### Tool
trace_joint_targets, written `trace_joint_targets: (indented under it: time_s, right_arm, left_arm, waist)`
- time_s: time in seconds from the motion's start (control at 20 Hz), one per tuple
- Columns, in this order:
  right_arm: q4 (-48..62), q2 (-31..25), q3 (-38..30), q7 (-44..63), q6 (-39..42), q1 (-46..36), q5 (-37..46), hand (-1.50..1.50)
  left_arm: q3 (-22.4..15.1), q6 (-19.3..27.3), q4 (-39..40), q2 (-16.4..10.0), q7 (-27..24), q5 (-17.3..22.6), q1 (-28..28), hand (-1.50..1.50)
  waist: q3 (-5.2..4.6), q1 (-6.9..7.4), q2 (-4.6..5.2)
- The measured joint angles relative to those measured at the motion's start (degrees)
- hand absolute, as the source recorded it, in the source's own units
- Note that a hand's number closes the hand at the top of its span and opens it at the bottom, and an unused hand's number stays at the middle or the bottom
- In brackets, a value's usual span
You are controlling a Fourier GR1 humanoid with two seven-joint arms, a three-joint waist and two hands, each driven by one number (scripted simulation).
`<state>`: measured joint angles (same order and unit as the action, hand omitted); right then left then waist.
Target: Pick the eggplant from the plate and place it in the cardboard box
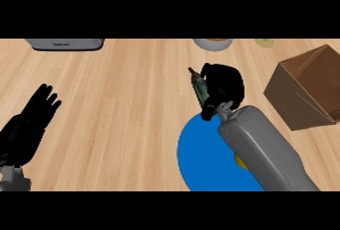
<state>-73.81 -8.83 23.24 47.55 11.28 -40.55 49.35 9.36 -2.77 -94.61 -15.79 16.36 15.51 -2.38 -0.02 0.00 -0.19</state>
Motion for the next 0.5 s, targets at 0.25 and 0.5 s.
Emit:
trace_joint_targets:
  time_s: [0.25,0.5]
  right_arm:
    - [-10.0,-1.0,-0.9,5.6,2.8,-4.2,3.5,1.50]
    - [-16.5,-3.1,-4.5,9.1,4.2,-7.9,7.8,1.50]
  left_arm:
    - [0.1,-0.5,0.9,0.3,-0.7,-0.1,0.5,0.00]
    - [0.5,-0.6,-0.4,0.1,-0.5,-0.2,1.3,0.00]
  waist:
    - [-0.01,-0.36,-0.17]
    - [-0.03,-0.33,-0.21]
